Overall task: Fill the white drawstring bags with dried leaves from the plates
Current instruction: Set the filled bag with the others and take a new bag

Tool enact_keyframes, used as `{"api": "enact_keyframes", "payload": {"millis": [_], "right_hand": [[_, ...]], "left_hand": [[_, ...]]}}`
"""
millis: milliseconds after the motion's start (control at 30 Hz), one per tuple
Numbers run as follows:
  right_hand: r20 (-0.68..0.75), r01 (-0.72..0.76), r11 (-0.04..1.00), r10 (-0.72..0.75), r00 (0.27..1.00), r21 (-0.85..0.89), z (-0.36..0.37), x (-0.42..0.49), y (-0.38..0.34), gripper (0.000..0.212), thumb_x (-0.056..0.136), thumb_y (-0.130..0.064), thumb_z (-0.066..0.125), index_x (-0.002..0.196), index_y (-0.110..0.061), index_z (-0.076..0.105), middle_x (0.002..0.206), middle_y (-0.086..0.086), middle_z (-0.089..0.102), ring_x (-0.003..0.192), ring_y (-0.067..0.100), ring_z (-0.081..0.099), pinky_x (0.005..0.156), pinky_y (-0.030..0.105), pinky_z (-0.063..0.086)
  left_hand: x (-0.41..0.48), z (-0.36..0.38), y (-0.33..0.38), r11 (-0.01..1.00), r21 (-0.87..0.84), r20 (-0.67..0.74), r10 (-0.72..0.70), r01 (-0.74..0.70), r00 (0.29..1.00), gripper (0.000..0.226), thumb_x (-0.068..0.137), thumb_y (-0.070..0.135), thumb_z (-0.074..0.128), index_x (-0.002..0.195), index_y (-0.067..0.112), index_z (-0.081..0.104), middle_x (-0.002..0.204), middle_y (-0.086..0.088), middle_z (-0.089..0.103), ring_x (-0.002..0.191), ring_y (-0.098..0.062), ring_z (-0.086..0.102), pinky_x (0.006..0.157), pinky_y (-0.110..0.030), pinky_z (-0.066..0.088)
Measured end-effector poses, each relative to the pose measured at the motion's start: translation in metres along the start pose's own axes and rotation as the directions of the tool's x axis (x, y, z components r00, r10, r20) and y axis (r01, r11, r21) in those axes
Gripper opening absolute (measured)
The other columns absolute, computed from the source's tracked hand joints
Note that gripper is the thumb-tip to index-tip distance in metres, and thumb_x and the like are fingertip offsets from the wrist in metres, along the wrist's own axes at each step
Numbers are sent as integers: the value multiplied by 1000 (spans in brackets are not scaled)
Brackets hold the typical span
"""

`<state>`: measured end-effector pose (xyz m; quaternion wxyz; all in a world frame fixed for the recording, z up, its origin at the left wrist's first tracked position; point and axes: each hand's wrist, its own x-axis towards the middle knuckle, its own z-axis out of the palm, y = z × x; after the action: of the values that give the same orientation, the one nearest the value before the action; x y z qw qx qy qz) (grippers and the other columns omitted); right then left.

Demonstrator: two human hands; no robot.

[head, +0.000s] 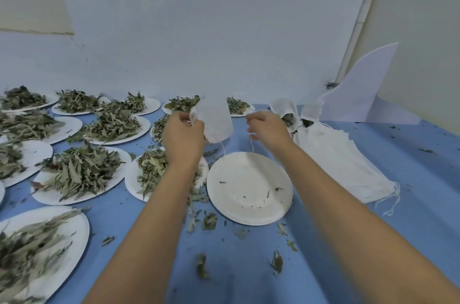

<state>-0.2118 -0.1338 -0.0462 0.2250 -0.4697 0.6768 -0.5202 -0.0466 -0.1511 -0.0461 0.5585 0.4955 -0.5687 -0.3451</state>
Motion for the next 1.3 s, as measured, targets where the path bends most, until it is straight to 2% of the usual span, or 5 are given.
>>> {"api": "enact_keyframes", "payload": {"millis": [200,500,700,867,1300], "right_hand": [[270,191,569,56,961,-800,36,94,14,24,95,-6,38,99,3,60,120,16,55,116,33,52,85,35,42],[370,303,294,208,905,-906,66,168,54,47,101,-22,28,144,-5,34,158,10,15,144,34,12,114,52,18],[327,316,497,-67,943,-809,59,136,40,24,96,-10,37,94,-2,59,110,19,62,98,32,57,79,32,43],[129,142,793,-80,988,-593,53,94,36,33,89,-11,49,57,-5,45,56,7,45,56,21,41,47,28,25],[-299,-415,891,452,840,183,48,100,54,14,84,3,61,94,-4,69,94,14,67,95,32,66,84,44,56]], "left_hand": [[72,16,-9,995,6,-48,-95,96,994,6,94,16,51,99,15,48,99,-15,65,86,-32,66,64,-38,55],[128,45,-31,950,-179,-42,-269,257,962,10,92,8,53,84,13,48,86,-5,56,79,-27,62,74,-43,58],[125,48,-31,931,-242,-36,-290,273,956,8,90,6,52,84,11,51,80,-5,57,70,-24,61,73,-42,59],[118,39,-26,926,-276,-67,-285,257,956,3,90,7,51,91,6,54,90,-12,61,70,-24,59,64,-36,57],[109,26,-21,909,-337,-142,-306,245,941,5,90,7,51,88,11,49,77,-1,51,63,-16,51,46,-22,43]]}}
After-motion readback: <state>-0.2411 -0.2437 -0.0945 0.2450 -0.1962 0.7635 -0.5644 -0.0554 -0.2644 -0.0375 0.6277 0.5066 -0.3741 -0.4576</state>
